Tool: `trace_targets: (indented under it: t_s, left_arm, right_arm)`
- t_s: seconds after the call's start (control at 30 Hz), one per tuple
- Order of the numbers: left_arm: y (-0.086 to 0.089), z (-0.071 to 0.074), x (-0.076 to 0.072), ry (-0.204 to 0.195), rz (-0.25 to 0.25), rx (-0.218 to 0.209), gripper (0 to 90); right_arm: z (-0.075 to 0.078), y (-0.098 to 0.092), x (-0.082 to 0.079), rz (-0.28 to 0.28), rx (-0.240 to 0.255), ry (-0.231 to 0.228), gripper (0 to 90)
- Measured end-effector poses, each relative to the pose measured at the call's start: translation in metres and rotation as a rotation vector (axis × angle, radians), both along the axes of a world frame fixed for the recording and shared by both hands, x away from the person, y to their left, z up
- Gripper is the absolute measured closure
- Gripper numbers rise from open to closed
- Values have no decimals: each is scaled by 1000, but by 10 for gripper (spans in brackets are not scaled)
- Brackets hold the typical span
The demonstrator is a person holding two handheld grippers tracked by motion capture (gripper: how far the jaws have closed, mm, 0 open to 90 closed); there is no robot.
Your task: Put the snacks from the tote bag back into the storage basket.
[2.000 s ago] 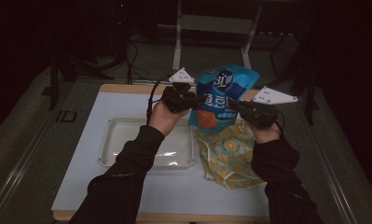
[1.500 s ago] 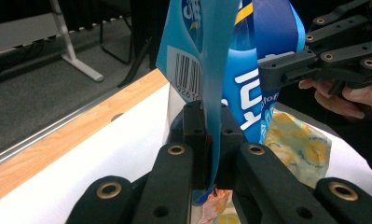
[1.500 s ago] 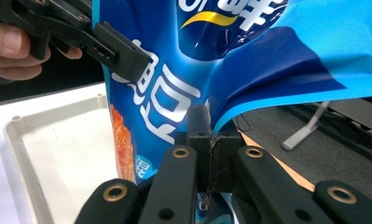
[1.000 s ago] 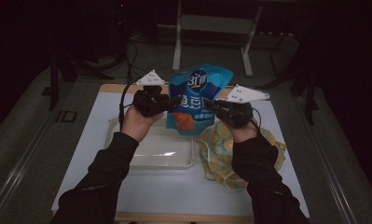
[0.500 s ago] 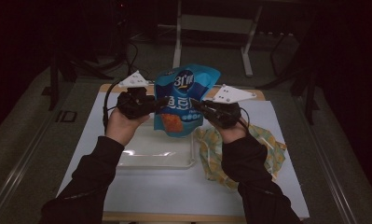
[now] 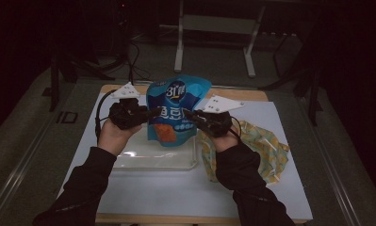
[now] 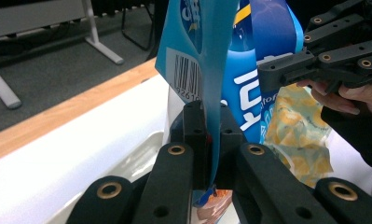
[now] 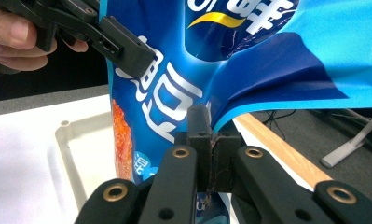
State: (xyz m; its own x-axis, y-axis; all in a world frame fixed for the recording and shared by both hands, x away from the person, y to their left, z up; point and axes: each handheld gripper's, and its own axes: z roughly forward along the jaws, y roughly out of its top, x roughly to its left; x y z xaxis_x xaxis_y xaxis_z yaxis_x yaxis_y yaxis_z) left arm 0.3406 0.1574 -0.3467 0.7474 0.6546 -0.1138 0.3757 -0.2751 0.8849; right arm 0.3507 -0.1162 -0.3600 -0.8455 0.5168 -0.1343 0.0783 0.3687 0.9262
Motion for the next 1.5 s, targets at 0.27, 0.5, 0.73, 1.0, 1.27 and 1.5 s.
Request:
trace_targets:
  t_s: [0.27,0.5,0.73,1.0,1.27,1.5]
  left_arm:
    - [3,-18,0,21,-7,-11,879]
    - [8,-38,1,44,-3,-19,880]
    - [10,-54,5,69,-4,-31,880]
    - [8,-70,8,96,-5,-40,879]
    - [8,-80,9,108,-10,-34,879]
    - [8,-86,5,85,-17,-37,876]
  right_arm:
    - [-15,2,-1,-4,-4,16,892]
    - [-32,7,-1,-3,-18,37,892]
    - [-46,11,1,-6,-39,54,892]
    - [-61,10,4,-11,-48,79,892]
    - [-72,8,5,-5,-46,99,892]
    - [-77,8,3,-5,-55,98,891]
